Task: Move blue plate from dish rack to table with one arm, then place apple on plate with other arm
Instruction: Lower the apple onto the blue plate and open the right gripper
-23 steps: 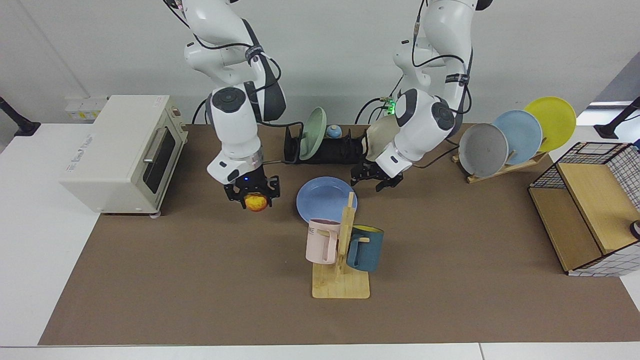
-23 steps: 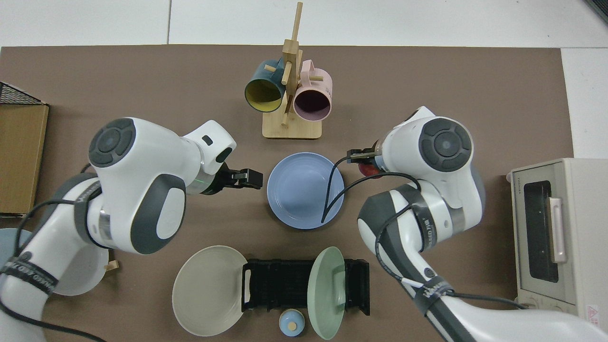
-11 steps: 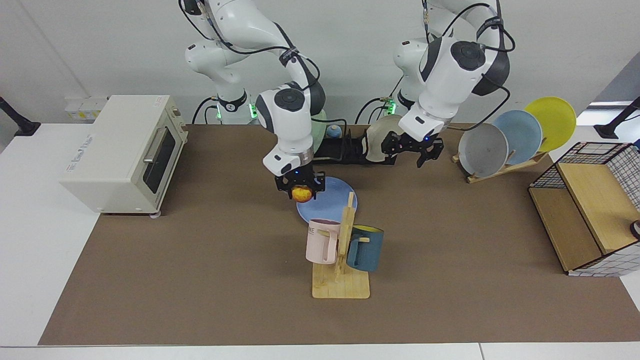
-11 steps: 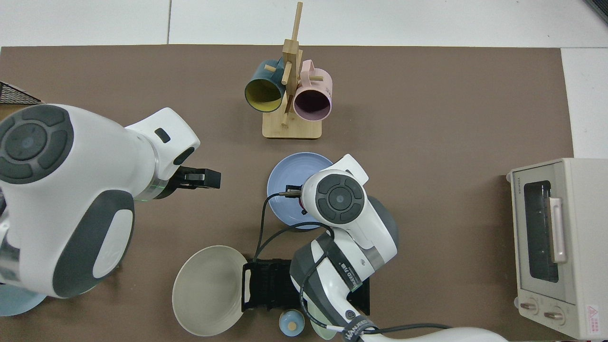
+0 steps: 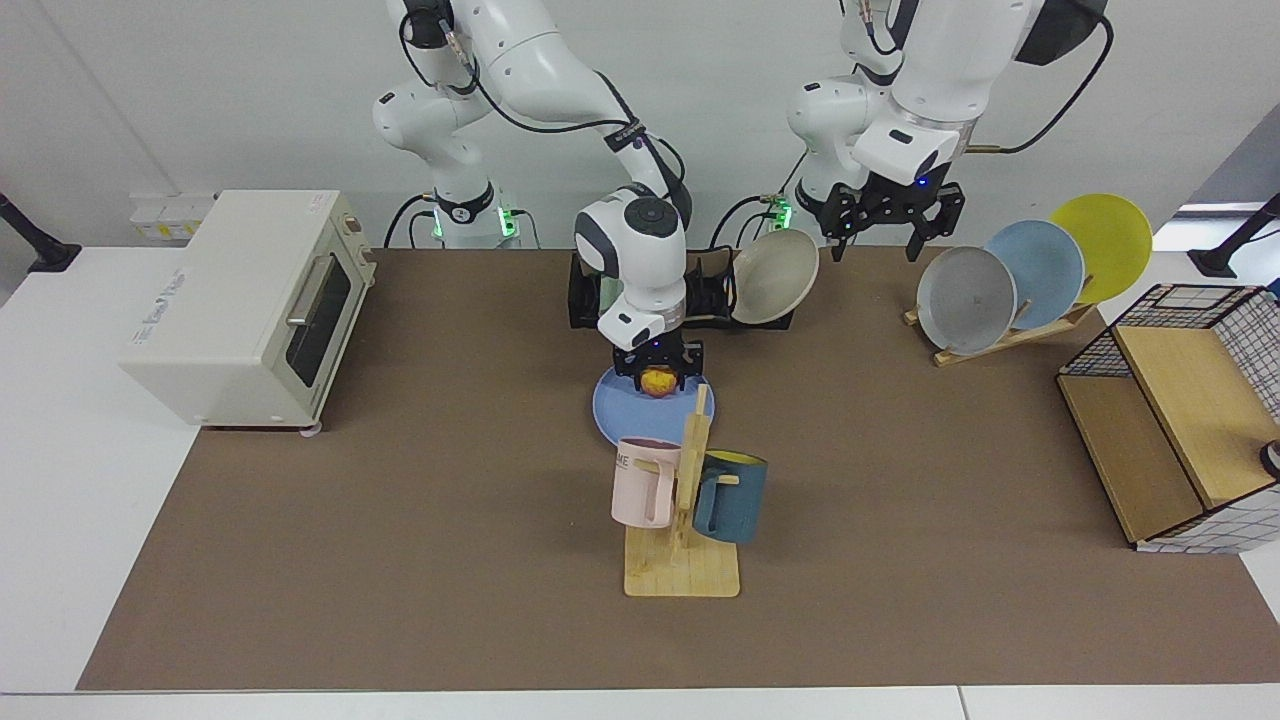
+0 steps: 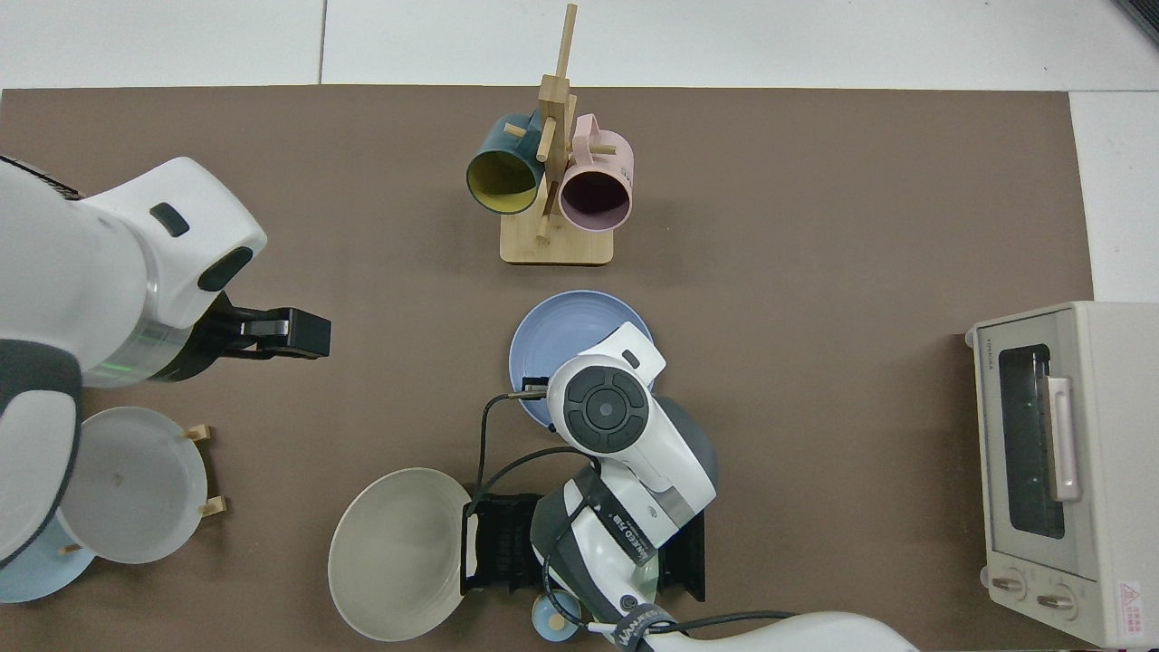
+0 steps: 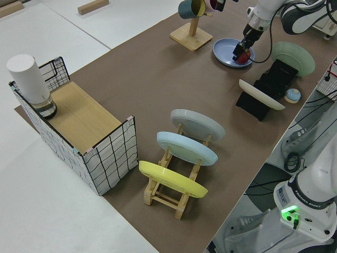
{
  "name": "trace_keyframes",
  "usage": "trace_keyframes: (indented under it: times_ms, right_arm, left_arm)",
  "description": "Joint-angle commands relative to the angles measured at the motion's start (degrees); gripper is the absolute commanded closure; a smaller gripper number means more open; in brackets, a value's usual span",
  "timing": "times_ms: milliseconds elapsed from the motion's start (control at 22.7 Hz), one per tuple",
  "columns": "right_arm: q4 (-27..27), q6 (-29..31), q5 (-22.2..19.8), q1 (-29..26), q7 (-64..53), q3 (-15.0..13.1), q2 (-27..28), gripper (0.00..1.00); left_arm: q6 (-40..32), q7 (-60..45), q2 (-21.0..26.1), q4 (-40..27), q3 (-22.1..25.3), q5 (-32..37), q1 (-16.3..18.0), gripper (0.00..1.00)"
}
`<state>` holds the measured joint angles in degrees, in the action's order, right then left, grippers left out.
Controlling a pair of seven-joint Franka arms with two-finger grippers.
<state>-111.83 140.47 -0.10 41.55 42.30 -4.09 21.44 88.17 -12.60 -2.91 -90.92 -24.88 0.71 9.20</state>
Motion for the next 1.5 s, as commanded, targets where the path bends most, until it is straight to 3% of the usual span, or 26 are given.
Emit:
trace_keyframes:
  times_ms: [0, 264, 440, 616, 660, 704, 792, 1188, 1452]
  right_arm:
    - [-1.46, 1.38, 0.28, -0.15, 1.12, -0.13, -0.52, 0.84]
    - [-0.14, 1.12, -0.42, -0.15, 1.04, -0.31, -0.35, 0.84]
    - [-0.05, 1.91, -0.51, -0.94, 0.07, -0.39, 0.00, 0.80]
    - [0.04, 3.49, -0.51, -1.47, -1.42, -0.31, 0.27, 0.71]
    - [0.04, 3.75, -0.43, -1.64, -1.43, -0.31, 0.36, 0.64]
    - [0.04, 3.84, -0.42, -2.08, -1.51, -0.22, 0.36, 0.50]
    - [0.30, 3.67, 0.10, -2.17, -1.25, -0.22, 0.36, 0.00]
    - [1.18, 3.23, 0.28, -2.09, -0.72, -0.31, 0.18, 0.00]
    - [1.18, -0.10, -0.42, -3.84, -1.25, -1.18, -4.29, 0.00]
  left_arm:
    - [-4.06, 1.95, 0.72, 2.85, 2.54, 1.58, -0.58, 0.00]
    - [-4.85, 8.03, 0.63, 2.94, 13.18, 0.79, -7.70, 0.00]
    - [-4.85, 7.94, 0.10, 2.94, 15.64, 1.31, -12.36, 0.00]
    - [-4.76, 8.29, 0.10, 2.94, 16.61, 0.18, -12.63, 0.00]
    - [-4.68, 8.29, 0.10, 2.94, 17.14, -0.18, -12.63, 0.00]
    - [-4.50, 8.29, 0.10, 2.94, 17.49, -0.70, -12.72, 0.00]
    - [-3.98, 8.38, 0.01, 2.85, 17.49, -0.79, -12.72, 0.00]
    - [-2.48, 14.96, 0.10, 2.85, 17.58, -1.32, -12.02, 0.00]
    - [-3.53, 15.41, 1.33, 4.86, 17.58, -1.32, -11.93, 0.00]
